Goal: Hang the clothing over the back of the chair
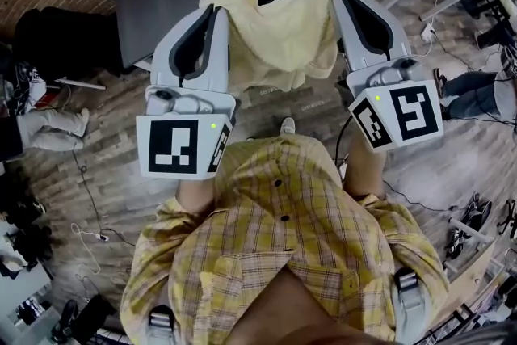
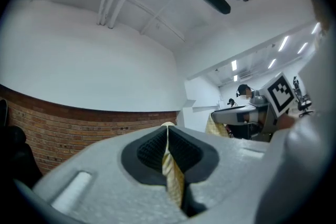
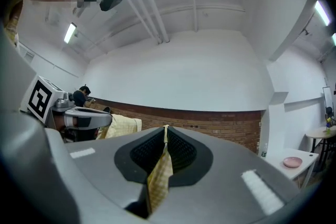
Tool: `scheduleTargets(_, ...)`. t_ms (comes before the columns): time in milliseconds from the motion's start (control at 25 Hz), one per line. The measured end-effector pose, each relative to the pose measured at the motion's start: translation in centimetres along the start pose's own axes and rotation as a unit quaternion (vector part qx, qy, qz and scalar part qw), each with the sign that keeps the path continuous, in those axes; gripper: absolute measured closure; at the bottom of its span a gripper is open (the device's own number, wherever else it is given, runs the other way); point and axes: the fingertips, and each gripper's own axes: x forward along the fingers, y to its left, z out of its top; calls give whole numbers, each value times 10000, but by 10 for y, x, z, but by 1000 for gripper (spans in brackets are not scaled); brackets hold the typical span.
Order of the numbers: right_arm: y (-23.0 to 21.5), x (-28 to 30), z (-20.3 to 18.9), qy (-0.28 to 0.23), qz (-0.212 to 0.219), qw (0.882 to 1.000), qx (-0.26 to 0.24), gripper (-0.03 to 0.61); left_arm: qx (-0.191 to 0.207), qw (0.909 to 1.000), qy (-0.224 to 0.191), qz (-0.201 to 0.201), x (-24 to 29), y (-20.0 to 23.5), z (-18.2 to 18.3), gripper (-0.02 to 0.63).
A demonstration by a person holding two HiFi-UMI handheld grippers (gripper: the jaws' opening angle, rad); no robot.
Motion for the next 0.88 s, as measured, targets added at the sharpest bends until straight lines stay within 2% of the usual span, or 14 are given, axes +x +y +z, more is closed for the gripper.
scheduleTargets(400,-26,34,19,-145,262,9995,-66,557,143,9997,-1,177,37,6,15,606)
scheduleTargets(880,-36,72,44,-481,54,9987,-146,557,315,9985,-238,374,66,23,44,606)
